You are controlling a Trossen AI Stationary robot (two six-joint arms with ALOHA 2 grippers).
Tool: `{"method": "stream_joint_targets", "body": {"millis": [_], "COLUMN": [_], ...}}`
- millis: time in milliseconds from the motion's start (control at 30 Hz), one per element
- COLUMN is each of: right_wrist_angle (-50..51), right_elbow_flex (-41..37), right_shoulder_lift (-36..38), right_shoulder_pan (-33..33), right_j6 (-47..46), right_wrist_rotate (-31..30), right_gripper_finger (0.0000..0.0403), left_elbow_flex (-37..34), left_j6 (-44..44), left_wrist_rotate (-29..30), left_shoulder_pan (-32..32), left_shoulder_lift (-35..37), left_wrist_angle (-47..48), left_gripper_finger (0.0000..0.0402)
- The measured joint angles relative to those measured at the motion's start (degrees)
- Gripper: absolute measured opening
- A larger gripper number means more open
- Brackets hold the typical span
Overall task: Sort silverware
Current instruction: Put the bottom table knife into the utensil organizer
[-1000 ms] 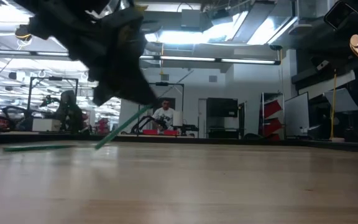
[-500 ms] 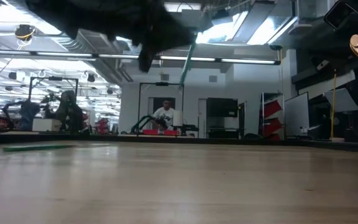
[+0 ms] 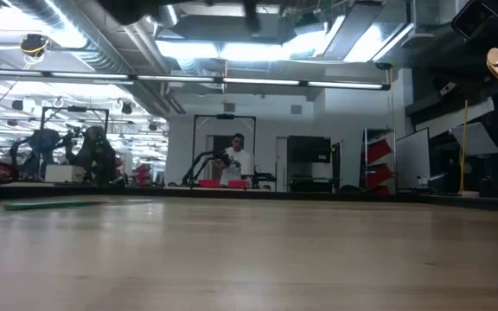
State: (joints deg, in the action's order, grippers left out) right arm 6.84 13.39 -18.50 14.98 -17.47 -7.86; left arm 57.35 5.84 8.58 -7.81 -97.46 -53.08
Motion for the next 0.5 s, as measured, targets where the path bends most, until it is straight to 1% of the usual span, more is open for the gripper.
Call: {"method": "stream_joint_targets", "body": {"millis": [133,267,500], "right_wrist_angle": [-0.2,-0.5,-0.8], "right_elbow_flex": [0.0,0.0,0.0], "right_shoulder_lift": [0.0,0.0,0.0], "right_shoulder_pan": [0.0,0.0,0.0], "right_j6": [0.0,0.0,0.0], "right_wrist_rotate": [0.0,0.0,0.0], "right_gripper_finger": [0.0044,0.0044,0.0044], "left_elbow_flex": [8.5,16.6,29.5], "left_j6": [-1.8,-1.8,3.4], "left_wrist_rotate": [-1.3,-4.4,-9.6], "left_shoulder_pan": [0.1,0.1,0.0], "left_shoulder_lift": [-7.0,-14.6,-27.0], "left_wrist_angle": [0.1,0.2,0.2], "left_gripper_finger": [0.0037,0.0037,0.0038]}}
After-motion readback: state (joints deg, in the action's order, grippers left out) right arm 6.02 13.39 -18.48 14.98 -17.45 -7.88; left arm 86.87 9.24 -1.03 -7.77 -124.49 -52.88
